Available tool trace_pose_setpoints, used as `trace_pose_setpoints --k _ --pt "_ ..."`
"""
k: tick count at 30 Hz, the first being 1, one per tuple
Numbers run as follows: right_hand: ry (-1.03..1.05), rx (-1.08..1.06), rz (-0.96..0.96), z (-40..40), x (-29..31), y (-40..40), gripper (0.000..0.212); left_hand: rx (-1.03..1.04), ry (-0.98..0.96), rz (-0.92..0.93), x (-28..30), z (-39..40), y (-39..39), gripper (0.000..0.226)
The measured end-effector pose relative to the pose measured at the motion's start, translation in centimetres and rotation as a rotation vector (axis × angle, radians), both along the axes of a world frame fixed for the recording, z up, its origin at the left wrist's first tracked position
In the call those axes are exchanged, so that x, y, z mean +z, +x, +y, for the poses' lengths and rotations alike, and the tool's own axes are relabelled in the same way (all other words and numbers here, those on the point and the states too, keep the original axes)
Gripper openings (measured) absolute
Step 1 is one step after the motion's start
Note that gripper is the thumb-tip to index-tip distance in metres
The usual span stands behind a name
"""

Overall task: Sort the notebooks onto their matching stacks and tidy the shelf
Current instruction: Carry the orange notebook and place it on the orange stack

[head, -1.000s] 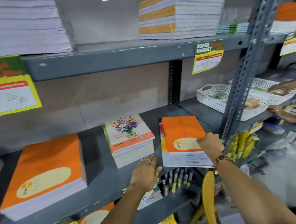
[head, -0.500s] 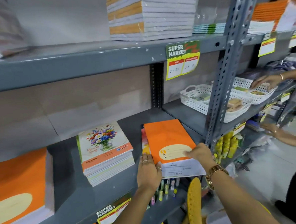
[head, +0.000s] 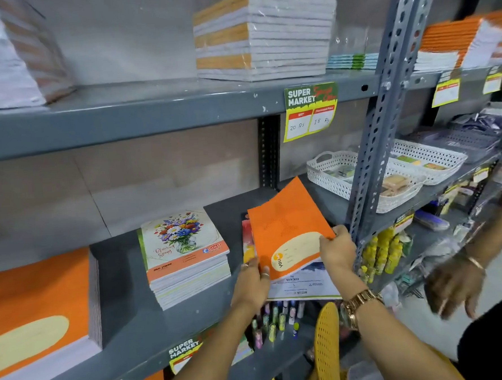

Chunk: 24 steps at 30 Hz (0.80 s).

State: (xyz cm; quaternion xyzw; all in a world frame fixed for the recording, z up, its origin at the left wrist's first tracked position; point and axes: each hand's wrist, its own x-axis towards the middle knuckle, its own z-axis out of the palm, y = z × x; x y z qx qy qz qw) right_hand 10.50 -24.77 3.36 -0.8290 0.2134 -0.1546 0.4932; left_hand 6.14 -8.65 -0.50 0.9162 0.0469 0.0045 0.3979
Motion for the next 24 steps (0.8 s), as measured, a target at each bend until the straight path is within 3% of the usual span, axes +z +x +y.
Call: trace_pose_setpoints --k 4,11,19,24 --pt "0.038 -0.005 -0.116 0.6 2.3 -1.1 0.010 0.052 -0.059 -0.135 3.4 0.3 -0.3 0.044" --pt "0.141 0.005 -0.263 5.0 7.0 -3.2 0.011 0.198 -0.140 -0.329 7.9 3.7 -2.4 0.021" --pt "0.289 0.194 -0.239 14.3 6.9 -5.9 0.023 0.552 -0.577 -0.206 8.9 12.8 -6.1 0.024" --pt "0.347 0.337 -0.098 21.8 5.2 -7.9 0.015 0.728 -0.595 -0.216 8.4 19.6 -10.0 0.023"
